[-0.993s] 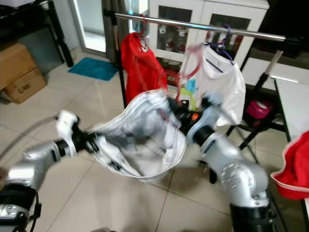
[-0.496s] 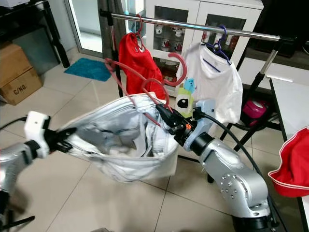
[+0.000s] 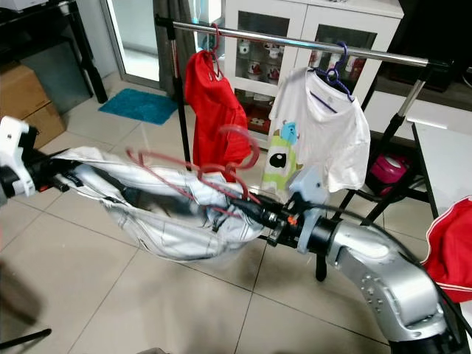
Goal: Hang hanger
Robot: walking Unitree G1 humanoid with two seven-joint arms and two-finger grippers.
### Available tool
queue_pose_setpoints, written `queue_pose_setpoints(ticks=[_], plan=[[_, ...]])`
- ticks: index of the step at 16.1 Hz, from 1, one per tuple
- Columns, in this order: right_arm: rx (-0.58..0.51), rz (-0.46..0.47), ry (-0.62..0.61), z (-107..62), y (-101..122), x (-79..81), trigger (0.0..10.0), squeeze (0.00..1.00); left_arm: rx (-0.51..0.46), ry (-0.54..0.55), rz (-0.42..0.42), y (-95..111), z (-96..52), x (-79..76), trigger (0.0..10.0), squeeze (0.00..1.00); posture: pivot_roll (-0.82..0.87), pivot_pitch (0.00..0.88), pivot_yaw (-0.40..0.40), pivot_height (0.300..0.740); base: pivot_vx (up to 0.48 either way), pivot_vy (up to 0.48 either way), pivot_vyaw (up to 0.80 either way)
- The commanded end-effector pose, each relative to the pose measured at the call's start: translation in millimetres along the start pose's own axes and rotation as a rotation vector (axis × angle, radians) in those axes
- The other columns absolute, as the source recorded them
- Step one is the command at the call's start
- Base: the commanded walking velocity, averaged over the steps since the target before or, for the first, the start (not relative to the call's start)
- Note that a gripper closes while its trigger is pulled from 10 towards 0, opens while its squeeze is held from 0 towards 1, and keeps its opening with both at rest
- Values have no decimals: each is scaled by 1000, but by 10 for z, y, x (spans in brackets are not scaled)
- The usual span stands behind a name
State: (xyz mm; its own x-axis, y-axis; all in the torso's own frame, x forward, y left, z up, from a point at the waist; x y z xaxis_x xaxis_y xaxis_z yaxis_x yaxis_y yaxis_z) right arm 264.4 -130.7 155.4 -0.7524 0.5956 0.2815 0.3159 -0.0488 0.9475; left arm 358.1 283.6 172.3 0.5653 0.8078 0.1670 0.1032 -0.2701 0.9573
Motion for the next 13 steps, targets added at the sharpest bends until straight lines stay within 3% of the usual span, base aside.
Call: queue_pose_setpoints(ticks=[1,4,8,10,13], plan=[[-7,-68,-21,-20,90,-34,0,0,-45,-15,39,232,-26,74,0,0,-123,0,2,740,0,0,0],[-28,-91,17,39,100,25,0,0,-56,-54,54,384,27,88,0,0,-114,0,9,740,0,0,0],[-312,79,1,-35,447,-48,0,0,140,18,27,34,-22,189,0,0,-113,0,22,740,0,0,0],[-310,105,59,-59,443,22,0,0,188,37,31,-55,-42,209,0,0,-114,0,23,740,0,0,0],[-219,118,163,-62,274,188,0,0,114,34,-7,120,39,227,0,0,-114,0,28,740,0,0,0]])
Point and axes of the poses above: a point about 5 cm out from each wrist's last joint towards the gripper, its own z axis pointing out of the wrist towards the gripper, its own y axis along the axis of the wrist's last joint, x = y × z, the point moved 3 cm from there along z, pointing out of the wrist towards the gripper, and after that the axes turned 12 degrees about z, right-handed, at the moved point
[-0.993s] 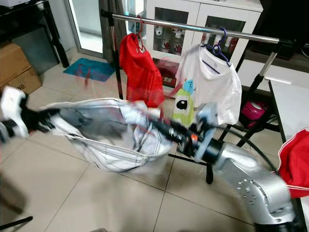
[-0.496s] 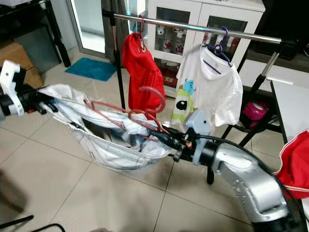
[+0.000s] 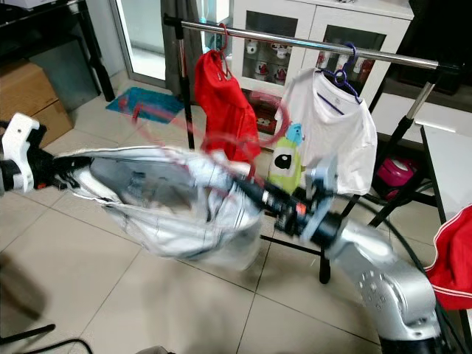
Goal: Hang hanger
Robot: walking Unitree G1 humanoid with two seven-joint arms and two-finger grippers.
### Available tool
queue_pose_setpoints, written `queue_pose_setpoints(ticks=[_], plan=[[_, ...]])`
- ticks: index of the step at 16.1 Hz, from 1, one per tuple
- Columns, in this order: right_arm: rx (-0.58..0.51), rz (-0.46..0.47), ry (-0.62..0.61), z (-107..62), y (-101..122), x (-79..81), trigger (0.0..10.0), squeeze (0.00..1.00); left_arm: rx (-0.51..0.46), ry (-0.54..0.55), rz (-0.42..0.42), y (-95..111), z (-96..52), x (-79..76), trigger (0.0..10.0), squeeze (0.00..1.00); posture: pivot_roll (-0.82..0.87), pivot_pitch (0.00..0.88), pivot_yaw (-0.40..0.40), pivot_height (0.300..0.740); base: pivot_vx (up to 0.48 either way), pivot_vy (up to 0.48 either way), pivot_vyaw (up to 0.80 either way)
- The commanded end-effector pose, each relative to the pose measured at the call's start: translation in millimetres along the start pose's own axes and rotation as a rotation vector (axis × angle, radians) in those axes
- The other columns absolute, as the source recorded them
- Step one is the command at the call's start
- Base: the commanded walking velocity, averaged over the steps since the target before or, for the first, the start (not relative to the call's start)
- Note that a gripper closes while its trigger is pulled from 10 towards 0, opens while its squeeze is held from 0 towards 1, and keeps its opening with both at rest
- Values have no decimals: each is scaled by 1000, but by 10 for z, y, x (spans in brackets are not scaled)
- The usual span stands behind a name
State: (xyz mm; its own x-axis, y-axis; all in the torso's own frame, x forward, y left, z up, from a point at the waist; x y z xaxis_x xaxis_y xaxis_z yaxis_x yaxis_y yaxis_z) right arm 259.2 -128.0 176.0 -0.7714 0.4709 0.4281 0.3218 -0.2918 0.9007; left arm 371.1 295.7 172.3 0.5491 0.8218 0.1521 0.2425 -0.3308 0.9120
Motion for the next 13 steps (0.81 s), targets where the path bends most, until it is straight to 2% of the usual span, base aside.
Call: queue_pose_setpoints(ticks=[1,2,5,6,7,8,11,12,13], plan=[[-5,-28,57,-3,63,102,0,0,-64,17,-3,183,-15,56,0,0,-114,0,30,740,0,0,0],[5,-17,78,-14,42,126,0,0,-99,16,-32,269,5,60,0,0,-113,0,35,740,0,0,0],[38,2,129,-42,-5,199,0,0,-113,19,-51,361,71,48,0,0,-113,0,48,740,0,0,0],[89,-29,112,-44,-79,177,0,0,-115,11,-50,379,91,33,0,0,-115,0,51,740,0,0,0],[190,-96,42,-38,-246,79,0,0,-139,-37,-45,469,149,-32,0,0,-117,0,55,740,0,0,0],[199,-102,29,-35,-265,60,0,0,-144,-48,-44,488,158,-45,0,0,-117,0,55,740,0,0,0],[223,-150,-84,57,-338,-84,0,0,-182,-232,9,688,266,-282,0,0,-117,0,63,740,0,0,0],[226,-156,-100,71,-345,-102,0,0,-187,-263,15,714,279,-324,0,0,-117,0,63,740,0,0,0],[223,-168,-130,100,-354,-134,0,0,-177,-341,42,733,302,-426,0,0,-120,0,69,740,0,0,0]])
Point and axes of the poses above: a point about 5 cm out from each wrist's last joint towards the gripper, its own z axis pointing out of the wrist towards the gripper, its own y axis along the axis of the wrist's last joint, x = y × z, the point moved 3 cm from there along z, pointing out of the wrist towards the gripper, and after that the axes turned 12 degrees about z, right-handed, at the moved point
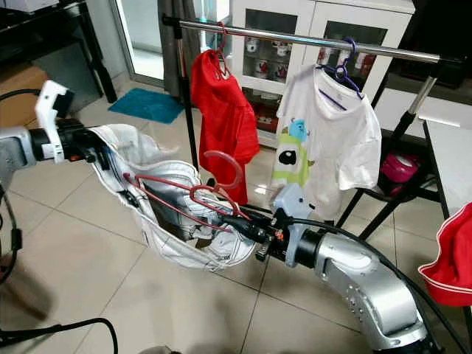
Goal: Hang hanger
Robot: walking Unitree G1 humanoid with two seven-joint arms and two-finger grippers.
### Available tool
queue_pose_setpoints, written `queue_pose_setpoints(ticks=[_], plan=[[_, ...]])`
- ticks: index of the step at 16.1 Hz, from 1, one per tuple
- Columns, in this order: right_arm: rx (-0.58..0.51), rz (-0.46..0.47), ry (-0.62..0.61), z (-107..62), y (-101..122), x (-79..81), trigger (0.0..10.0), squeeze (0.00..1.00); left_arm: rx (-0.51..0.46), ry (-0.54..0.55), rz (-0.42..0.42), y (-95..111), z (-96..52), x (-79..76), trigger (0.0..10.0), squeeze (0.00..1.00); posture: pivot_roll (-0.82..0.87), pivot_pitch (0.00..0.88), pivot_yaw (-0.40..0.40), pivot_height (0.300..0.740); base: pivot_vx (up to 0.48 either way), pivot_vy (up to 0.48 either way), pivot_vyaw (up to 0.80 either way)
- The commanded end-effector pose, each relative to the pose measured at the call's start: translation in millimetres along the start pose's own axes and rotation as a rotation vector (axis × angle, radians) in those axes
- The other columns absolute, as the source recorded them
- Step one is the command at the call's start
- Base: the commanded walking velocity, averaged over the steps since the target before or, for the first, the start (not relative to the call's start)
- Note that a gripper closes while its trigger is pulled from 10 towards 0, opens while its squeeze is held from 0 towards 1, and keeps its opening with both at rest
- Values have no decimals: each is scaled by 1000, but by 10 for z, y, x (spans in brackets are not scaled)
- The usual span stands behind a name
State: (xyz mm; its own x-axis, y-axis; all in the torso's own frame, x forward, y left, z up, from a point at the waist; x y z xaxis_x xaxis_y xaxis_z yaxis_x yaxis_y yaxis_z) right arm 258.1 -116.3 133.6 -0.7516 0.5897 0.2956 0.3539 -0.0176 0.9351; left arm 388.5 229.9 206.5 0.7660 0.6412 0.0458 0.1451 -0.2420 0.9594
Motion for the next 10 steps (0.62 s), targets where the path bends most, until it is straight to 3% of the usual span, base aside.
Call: queue_pose_setpoints(ticks=[1,3,6,7,8,10], plan=[[-32,-28,-36,45,77,-37,0,0,4,-95,78,129,47,-95,0,0,-119,0,67,740,0,0,0],[-37,-28,-41,45,73,-36,0,0,82,-97,132,28,27,-92,0,0,-117,0,66,740,0,0,0],[-19,-64,-50,140,91,36,0,0,47,-81,75,64,64,-110,0,0,-120,0,61,740,0,0,0],[-10,-72,-98,160,86,-9,0,0,50,-83,74,62,70,-118,0,0,-120,0,59,740,0,0,0],[-25,-75,-223,201,111,-137,0,0,80,-58,91,40,51,-96,0,0,-120,0,59,740,0,0,0],[-83,-51,-290,150,185,-232,0,0,173,80,149,-49,-68,77,0,0,-118,0,53,740,0,0,0]])
Point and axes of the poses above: a point about 5 cm out from each wrist's last joint towards the gripper, its own z axis pointing out of the wrist towards the gripper, its own y axis along the axis of the wrist's last joint, x = y × z, the point moved 3 cm from there along z, pointing out of the wrist towards the gripper, and after that the axes turned 12 degrees about z, right-handed, at the moved point
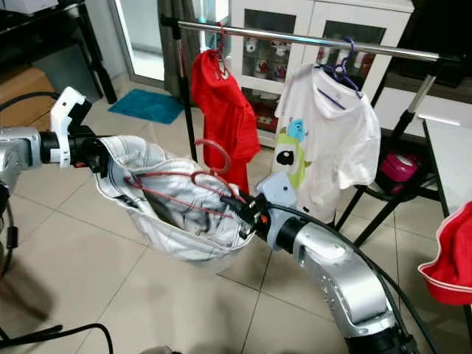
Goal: Hang hanger
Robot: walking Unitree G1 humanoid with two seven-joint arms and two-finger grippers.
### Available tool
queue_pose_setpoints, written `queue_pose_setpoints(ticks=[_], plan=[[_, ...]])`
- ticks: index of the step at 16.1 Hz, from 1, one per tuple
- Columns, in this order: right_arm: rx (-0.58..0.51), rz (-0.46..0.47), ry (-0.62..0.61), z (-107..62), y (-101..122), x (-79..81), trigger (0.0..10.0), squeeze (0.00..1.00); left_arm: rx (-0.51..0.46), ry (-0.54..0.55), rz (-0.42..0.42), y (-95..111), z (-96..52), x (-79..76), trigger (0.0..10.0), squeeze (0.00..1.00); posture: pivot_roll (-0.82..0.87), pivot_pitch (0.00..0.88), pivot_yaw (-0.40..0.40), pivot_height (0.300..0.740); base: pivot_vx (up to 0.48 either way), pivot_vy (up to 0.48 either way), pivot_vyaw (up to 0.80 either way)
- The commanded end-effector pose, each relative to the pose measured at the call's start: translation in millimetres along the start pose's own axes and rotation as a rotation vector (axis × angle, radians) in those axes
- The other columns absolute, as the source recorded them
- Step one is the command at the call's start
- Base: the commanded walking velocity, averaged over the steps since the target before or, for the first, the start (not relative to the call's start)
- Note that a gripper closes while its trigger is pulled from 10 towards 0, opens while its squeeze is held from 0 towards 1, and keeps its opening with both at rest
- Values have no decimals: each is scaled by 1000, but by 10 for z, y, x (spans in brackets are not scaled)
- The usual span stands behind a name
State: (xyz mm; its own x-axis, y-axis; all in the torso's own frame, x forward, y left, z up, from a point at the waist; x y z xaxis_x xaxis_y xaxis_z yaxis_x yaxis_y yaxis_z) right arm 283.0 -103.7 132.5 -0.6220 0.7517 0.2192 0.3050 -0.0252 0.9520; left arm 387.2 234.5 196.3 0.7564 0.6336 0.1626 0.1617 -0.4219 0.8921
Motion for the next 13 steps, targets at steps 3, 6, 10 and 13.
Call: queue_pose_setpoints(ticks=[3,6,10,13], plan=[[-41,-34,-186,-156,128,-342,0,0,113,133,52,-67,-190,192,0,0,-118,0,53,740,0,0,0],[-71,-18,-301,-230,158,-510,0,0,153,168,79,-125,-222,229,0,0,-114,0,54,740,0,0,0],[-78,-18,132,-128,138,202,0,0,65,237,124,69,-75,260,0,0,-115,0,55,740,0,0,0],[-13,-15,261,-130,9,430,0,0,20,240,161,222,15,244,0,0,-114,0,60,740,0,0,0]])
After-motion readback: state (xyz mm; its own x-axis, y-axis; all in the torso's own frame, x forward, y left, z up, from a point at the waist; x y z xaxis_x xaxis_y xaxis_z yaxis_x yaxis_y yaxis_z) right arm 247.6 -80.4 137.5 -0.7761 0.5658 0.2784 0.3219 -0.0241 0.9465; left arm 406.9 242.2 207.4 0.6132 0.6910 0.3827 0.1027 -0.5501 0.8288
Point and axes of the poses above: a point about 5 cm out from each wrist's last joint towards the gripper, its own z axis pointing out of the wrist towards the gripper, its own y axis along the axis of the wrist's last joint, x = y × z, the point moved 3 cm from there along z, pointing out of the wrist towards the gripper, and after that the axes turned 12 degrees about z, right-handed, at the moved point
